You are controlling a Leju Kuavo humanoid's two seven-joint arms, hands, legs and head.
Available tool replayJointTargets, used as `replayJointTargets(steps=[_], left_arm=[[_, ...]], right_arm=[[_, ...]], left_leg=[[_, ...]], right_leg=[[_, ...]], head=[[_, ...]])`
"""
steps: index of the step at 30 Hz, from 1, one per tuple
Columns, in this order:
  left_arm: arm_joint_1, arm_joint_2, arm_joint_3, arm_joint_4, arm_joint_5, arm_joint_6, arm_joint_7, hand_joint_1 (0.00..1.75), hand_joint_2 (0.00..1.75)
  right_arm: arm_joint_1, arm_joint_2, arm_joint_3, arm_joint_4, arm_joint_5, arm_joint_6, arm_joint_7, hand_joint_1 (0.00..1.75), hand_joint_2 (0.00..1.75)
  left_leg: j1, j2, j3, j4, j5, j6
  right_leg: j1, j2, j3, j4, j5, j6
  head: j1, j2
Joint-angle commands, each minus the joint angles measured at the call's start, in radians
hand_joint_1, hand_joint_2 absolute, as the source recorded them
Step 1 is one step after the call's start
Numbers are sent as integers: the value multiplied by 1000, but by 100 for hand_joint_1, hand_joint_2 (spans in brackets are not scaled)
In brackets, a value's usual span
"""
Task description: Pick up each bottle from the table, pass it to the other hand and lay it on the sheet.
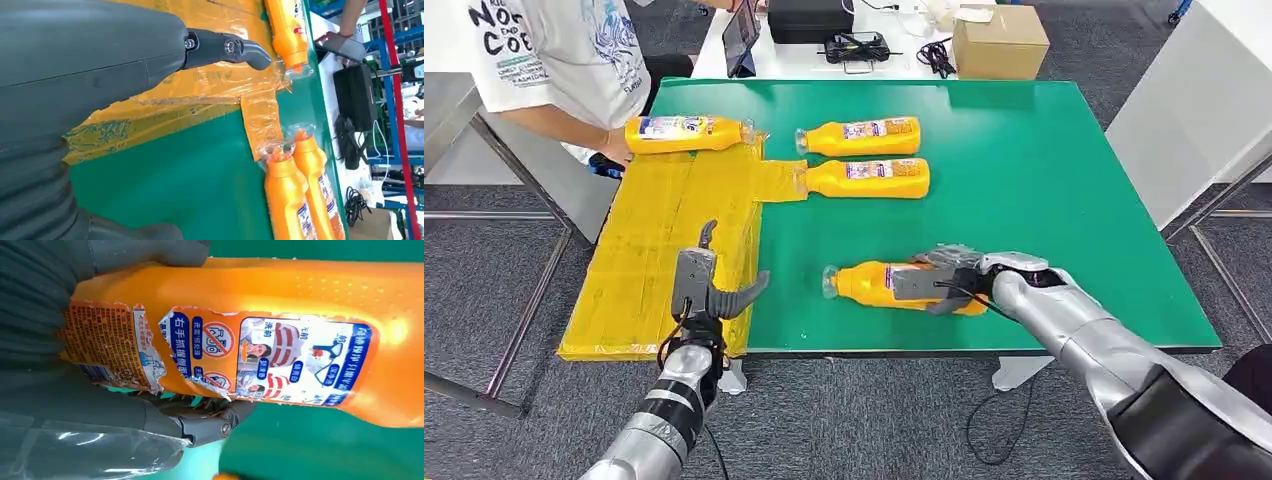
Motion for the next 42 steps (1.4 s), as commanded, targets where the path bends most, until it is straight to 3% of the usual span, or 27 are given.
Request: replayJointTargets(steps=[1, 2, 4, 5, 12, 15, 19, 22, 23, 27, 31, 42], left_arm=[[61, 29, 42, -121, -27, 1, 42, 0, 175], [88, 29, 52, -161, -37, -1, 54, 0, 175], [102, 28, 57, -178, -44, -9, 59, 0, 175], [101, 27, 60, -177, -49, -12, 61, 0, 175], [94, 23, 65, -167, -55, -12, 61, 0, 175], [112, 19, 74, -189, -43, -18, 68, 0, 175], [132, 14, 71, -228, -7, -61, 88, 0, 175], [132, 15, 56, -228, 68, -152, 109, 0, 175], [132, 17, 50, -226, 120, -217, 122, 0, 175], [127, 55, -5, -217, 372, -532, 162, 0, 175], [129, 111, -88, -248, 513, -757, 185, 0, 175], [137, 125, -158, -287, 569, -805, 189, 0, 175]], right_arm=[[419, 163, -541, -405, 162, -679, -12, 175, 175], [509, 214, -644, -546, 252, -728, 0, 175, 175], [545, 229, -689, -623, 305, -673, 28, 175, 175], [547, 239, -719, -627, 320, -649, 19, 175, 175], [535, 253, -760, -593, 331, -622, -14, 175, 175], [627, 350, -912, -724, 268, -820, -128, 175, 175], [728, 382, -991, -844, 216, -882, -204, 175, 175], [729, 392, -1027, -747, 190, -831, -240, 175, 175], [724, 386, -1026, -699, 197, -806, -246, 175, 175], [696, 385, -1019, -494, 190, -732, -325, 175, 175], [678, 418, -990, -380, 165, -668, -379, 175, 175], [681, 471, -901, -284, 162, -591, -412, 175, 175]], left_leg=[[3, 4, 10, -4, -3, -3], [2, 3, 6, -2, -2, -2], [4, 4, 6, -3, -3, -2], [5, 11, 9, -3, -6, -4], [4, -5, -2, -1, -2, -2], [4, -2, 0, -1, -3, -2], [3, -4, 0, -1, -3, -3], [4, -4, 6, -1, -6, -4], [4, -5, -1, -1, -2, -2], [4, 1, 2, -2, -3, -3], [4, 2, 4, -2, -3, -3], [5, 3, 3, -2, -4, -3]], right_leg=[[4, 4, 10, -6, -1, -4], [2, 3, 5, -3, -1, -3], [4, 4, 5, -3, -1, -3], [5, 10, 6, -3, -2, -5], [4, -4, -1, 0, -3, -4], [4, -1, 1, 0, -3, -4], [3, -5, 1, 1, -5, -5], [4, -4, 7, 0, -7, -6], [4, -5, 1, -1, -3, -4], [4, -1, 2, -2, -3, -4], [4, 0, 3, -3, -3, -5], [5, 2, 2, -1, -3, -5]], head=[[0, 0], [-1, 0], [0, 0], [1, 0], [0, 0], [0, 0], [0, 0], [0, 0], [0, 0], [0, 0], [0, 0], [0, 0]])
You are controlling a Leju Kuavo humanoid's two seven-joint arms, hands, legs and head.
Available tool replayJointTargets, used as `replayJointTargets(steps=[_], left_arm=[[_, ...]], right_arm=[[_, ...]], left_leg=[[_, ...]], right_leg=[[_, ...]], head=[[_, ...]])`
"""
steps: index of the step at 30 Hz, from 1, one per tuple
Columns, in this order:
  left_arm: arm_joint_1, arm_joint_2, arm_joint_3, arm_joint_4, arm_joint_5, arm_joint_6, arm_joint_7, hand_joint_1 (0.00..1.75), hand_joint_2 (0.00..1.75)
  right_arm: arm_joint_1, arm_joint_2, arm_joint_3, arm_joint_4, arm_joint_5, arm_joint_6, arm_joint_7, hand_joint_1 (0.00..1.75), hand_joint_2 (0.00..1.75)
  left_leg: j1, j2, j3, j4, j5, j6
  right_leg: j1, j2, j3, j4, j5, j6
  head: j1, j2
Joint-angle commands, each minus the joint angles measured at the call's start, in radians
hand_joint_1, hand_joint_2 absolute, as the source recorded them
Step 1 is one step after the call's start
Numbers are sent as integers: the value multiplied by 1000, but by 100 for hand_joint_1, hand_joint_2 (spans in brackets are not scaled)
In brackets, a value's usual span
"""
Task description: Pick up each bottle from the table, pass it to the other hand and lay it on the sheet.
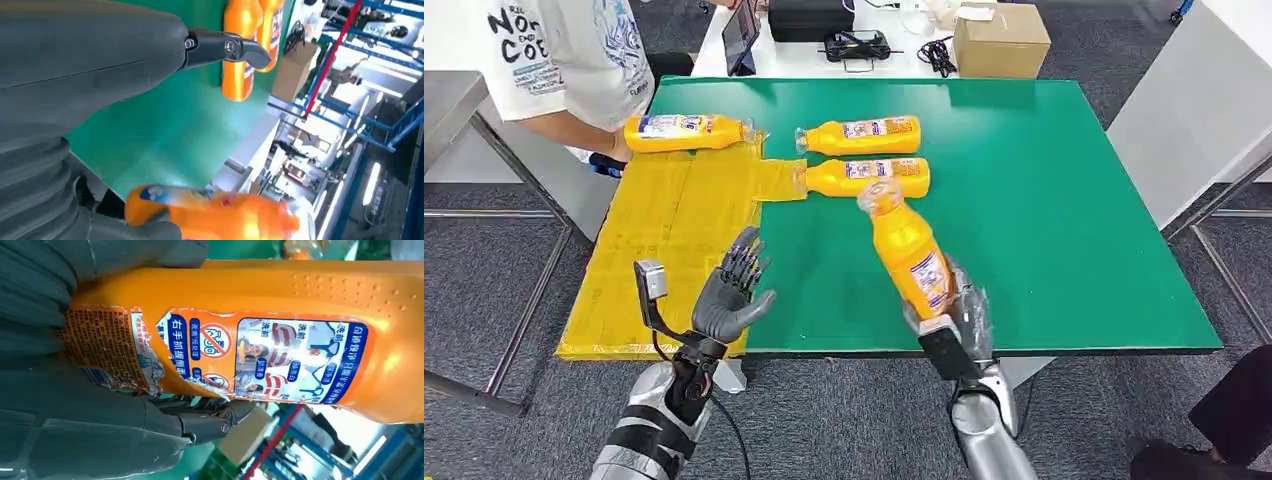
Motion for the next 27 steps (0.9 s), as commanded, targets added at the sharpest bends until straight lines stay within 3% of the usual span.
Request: replayJointTargets(steps=[1, 18, 27], left_arm=[[-16, 70, -111, -15, 49, -34, 15, 0, 175], [-37, 64, -158, 18, 11, -17, 2, 0, 175], [-45, 57, -164, 50, 15, -14, 5, 0, 175]], right_arm=[[-43, 57, 92, 211, 0, 59, -26, 175, 175], [-107, 128, 256, 252, 16, 93, -38, 175, 175], [-137, 155, 370, 380, 21, 76, -22, 175, 175]], left_leg=[[1, 3, 6, -1, -2, -1], [1, 4, 6, 0, -3, -2], [1, 3, 7, -1, -2, -2]], right_leg=[[1, 3, 5, -1, -1, -2], [1, 4, 5, 0, -2, -3], [2, 3, 5, -1, -1, -2]], head=[[0, 0], [0, 0], [0, 0]])
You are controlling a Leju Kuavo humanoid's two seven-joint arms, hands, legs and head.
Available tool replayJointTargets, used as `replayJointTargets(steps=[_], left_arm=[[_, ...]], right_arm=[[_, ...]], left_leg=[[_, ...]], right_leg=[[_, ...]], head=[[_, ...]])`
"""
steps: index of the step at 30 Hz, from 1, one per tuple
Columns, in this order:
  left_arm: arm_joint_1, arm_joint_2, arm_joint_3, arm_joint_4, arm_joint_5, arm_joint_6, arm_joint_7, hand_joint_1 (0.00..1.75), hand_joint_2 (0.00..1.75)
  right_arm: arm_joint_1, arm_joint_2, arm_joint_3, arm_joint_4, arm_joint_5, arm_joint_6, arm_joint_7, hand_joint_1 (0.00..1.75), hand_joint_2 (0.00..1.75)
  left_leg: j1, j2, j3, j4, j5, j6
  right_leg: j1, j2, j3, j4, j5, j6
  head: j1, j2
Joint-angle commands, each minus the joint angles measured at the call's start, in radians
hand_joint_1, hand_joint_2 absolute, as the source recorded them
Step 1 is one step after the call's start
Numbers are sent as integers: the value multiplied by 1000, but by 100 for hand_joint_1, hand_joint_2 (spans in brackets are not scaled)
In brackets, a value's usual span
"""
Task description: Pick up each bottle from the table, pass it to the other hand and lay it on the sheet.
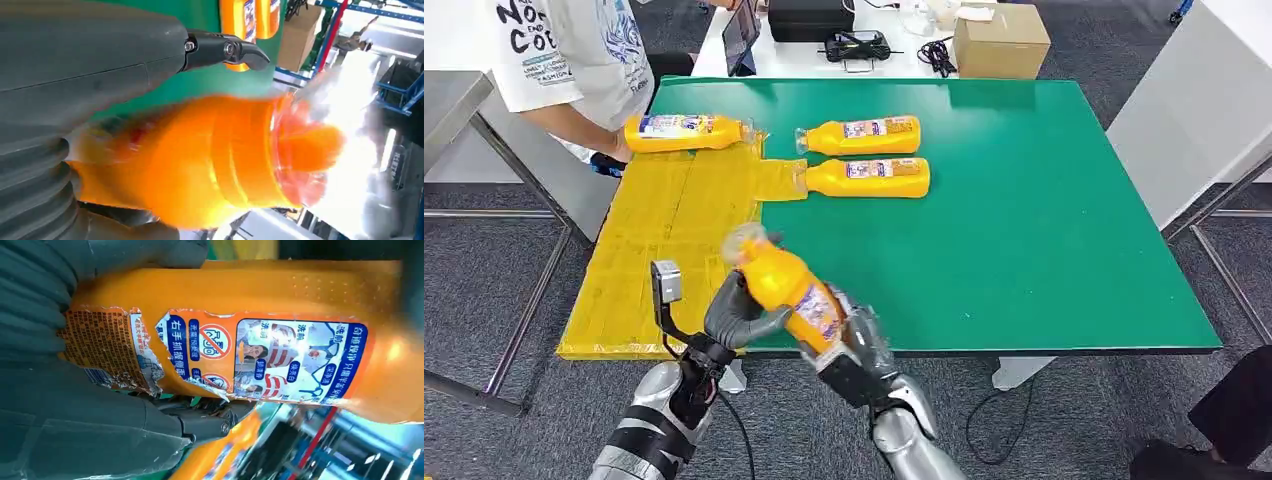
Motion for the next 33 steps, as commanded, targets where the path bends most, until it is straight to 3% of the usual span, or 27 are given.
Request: replayJointTargets(steps=[1, 15, 17, 21, 22, 23, 30, 31, 32, 33], left_arm=[[-45, 20, -39, 76, 10, -10, 2, 0, 175], [-43, 17, -42, 74, 18, -23, 4, 0, 175], [-43, 17, -42, 74, 18, -23, 4, 0, 175], [-43, 17, -42, 74, 18, -23, 4, 0, 175], [-43, 17, -42, 74, 18, -23, 4, 0, 175], [-43, 17, -42, 74, 18, -24, 4, 0, 175], [-28, 15, -40, 41, 56, -93, -26, 0, 175], [-27, 15, -40, 37, 57, -95, -27, 19, 175], [-27, 14, -40, 36, 57, -94, -27, 175, 175], [-20, 19, -48, 15, 45, -98, -33, 175, 175]], right_arm=[[-73, 7, 131, 179, -26, 0, -1, 175, 175], [-76, 8, 155, 205, -25, 14, 1, 175, 175], [-76, 8, 155, 205, -25, 14, 1, 175, 175], [-76, 8, 155, 205, -25, 14, 1, 175, 175], [-76, 8, 155, 205, -25, 14, 1, 175, 175], [-76, 10, 156, 206, -25, 14, 1, 175, 175], [-89, 19, 185, 277, -31, 47, 1, 175, 175], [-90, 19, 186, 279, -31, 47, 1, 175, 175], [-90, 19, 186, 279, -31, 47, 1, 175, 175], [-92, 20, 186, 278, -34, 47, 0, 175, 175]], left_leg=[[0, 2, 5, -1, -1, -1], [0, 0, 3, -1, -1, -1], [1, 1, 8, 0, -3, -2], [0, 0, 3, -1, -1, -1], [1, 2, 9, 0, -4, -2], [1, 0, 4, -1, -1, -1], [1, 1, 7, 0, -3, -2], [1, 0, 4, -1, -1, -1], [1, 0, 3, -1, -1, -1], [1, 0, 6, -1, -2, -1]], right_leg=[[1, 1, 5, -1, -1, -2], [0, 0, 3, -1, -1, -1], [1, 1, 8, -1, -3, -3], [0, 0, 3, -1, -1, -1], [1, 1, 9, -1, -3, -3], [1, 0, 4, -1, -1, -2], [1, 1, 7, -1, -2, -3], [1, 0, 5, -1, -2, -2], [0, 0, 3, -1, -1, -1], [1, 0, 6, -1, -2, -2]], head=[[0, 0], [0, 0], [0, 0], [0, 0], [0, 0], [0, 0], [0, 0], [0, 0], [0, 0], [1, 0]])
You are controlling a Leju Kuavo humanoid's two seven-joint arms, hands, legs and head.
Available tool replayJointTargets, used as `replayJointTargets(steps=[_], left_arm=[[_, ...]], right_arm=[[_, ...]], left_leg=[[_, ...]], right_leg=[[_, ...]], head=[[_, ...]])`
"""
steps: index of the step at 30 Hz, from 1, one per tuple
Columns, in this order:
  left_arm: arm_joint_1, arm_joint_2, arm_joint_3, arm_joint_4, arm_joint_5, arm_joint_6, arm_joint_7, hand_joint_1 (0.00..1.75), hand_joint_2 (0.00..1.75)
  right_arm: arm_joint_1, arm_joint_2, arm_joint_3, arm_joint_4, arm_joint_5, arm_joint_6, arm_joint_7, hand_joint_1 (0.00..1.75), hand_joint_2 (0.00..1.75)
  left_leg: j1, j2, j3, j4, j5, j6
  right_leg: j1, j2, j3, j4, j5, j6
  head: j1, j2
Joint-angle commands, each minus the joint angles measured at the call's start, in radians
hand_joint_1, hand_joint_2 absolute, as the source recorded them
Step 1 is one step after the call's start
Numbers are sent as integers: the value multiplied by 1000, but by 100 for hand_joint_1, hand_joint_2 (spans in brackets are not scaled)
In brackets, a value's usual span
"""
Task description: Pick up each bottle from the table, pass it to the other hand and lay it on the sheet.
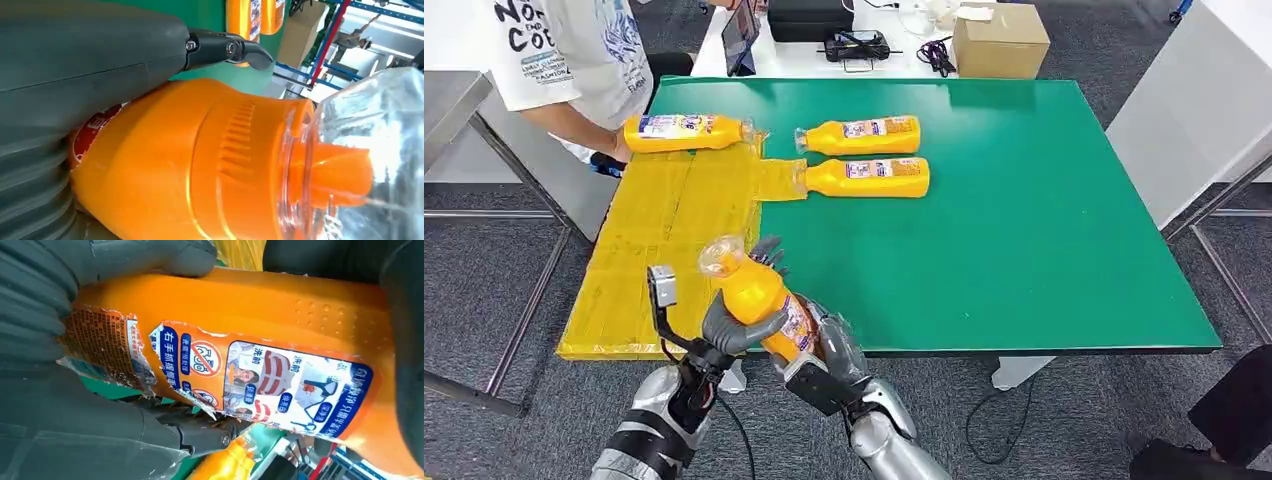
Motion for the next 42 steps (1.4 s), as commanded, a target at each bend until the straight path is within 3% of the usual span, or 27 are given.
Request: replayJointTargets(steps=[1, 23, 24, 25, 26, 27, 32, 36, 39, 42], left_arm=[[-30, 15, -51, -9, -4, -42, -23, 175, 175], [-60, 19, 0, -22, -118, 63, -50, 175, 175], [-68, 17, 18, -24, -131, 101, -52, 175, 175], [-74, 21, 29, -33, -168, 155, -64, 175, 175], [-80, 15, 65, -37, -169, 189, -61, 175, 175], [-88, 20, 80, -50, -225, 264, -73, 175, 175], [-135, 33, 206, -66, -427, 543, -94, 175, 175], [-134, 28, 232, -73, -442, 549, -92, 175, 175], [-147, 24, 270, -86, -521, 671, -110, 175, 175], [-160, 27, 280, -90, -541, 692, -103, 175, 175]], right_arm=[[-30, 2, 73, 119, 2, 25, -3, 175, 175], [-39, -3, 59, 58, -1, 9, 14, 169, 175], [-36, -4, 54, 43, 0, -6, 17, 127, 175], [-32, -4, 44, 23, -5, -22, 23, 0, 175], [-25, -6, 32, -15, -14, -32, 36, 0, 175], [-22, -11, 26, -46, -17, -36, 46, 0, 0], [19, -50, -21, -277, -45, -70, 98, 0, 0], [32, -57, -28, -320, -50, -64, 112, 0, 0], [60, -64, -52, -428, -84, -100, 85, 0, 0], [77, -76, -53, -499, -95, -93, 97, 0, 0]], left_leg=[[1, 0, 4, -1, -1, -1], [1, 0, 3, 0, -1, -1], [1, 0, 6, 0, -2, -2], [1, -1, 3, 0, -1, -1], [1, 0, 1, 0, 0, -1], [1, 0, 3, 1, -2, -1], [1, 1, 1, 1, -1, -1], [1, 1, 1, 0, 0, -1], [1, 0, 6, 1, -3, -1], [1, 0, 1, 1, -1, -1]], right_leg=[[1, 0, 4, -1, -1, -2], [1, -1, 4, 0, -1, -2], [1, 0, 6, 0, -3, -3], [1, -1, 3, 0, -1, -2], [1, 0, 1, 0, 0, -1], [2, 0, 4, 1, -2, -2], [1, 1, 1, 1, 0, -2], [1, 0, 1, 0, 0, -1], [2, 0, 6, 1, -3, -2], [1, 0, 2, 1, -1, -1]], head=[[0, 0], [0, 0], [0, 0], [0, 0], [0, 0], [0, 0], [0, 0], [0, 0], [0, 0], [0, 0]])
